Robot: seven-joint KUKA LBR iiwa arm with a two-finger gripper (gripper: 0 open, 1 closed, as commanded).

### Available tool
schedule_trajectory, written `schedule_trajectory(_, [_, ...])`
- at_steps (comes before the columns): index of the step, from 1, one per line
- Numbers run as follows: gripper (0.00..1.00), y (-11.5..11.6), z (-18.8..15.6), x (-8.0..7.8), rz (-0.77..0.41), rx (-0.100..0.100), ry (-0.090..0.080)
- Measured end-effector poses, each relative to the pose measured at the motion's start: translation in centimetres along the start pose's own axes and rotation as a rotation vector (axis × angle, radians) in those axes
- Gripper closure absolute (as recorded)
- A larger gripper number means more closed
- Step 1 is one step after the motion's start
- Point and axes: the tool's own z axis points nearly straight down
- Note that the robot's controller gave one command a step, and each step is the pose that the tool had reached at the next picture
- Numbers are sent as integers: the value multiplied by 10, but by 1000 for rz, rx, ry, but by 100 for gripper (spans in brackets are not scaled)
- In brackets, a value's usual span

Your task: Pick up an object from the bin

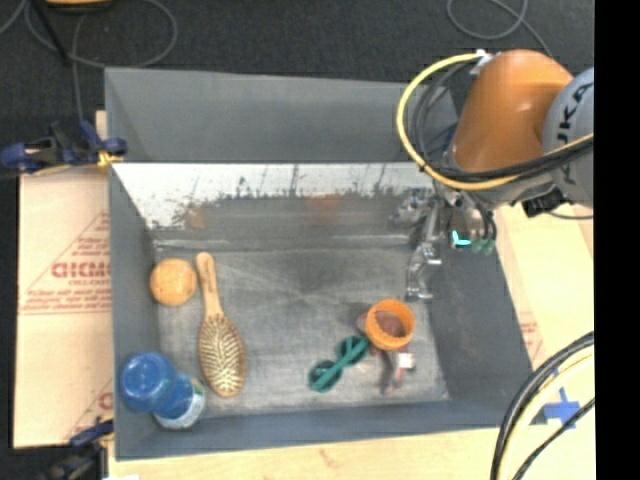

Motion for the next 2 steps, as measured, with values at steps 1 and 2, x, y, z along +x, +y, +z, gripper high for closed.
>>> schedule_trajectory(1, [0,0,-5,-2,-1,1,-8])
schedule_trajectory(2, [0,-1,31,1,-97,2,-12])
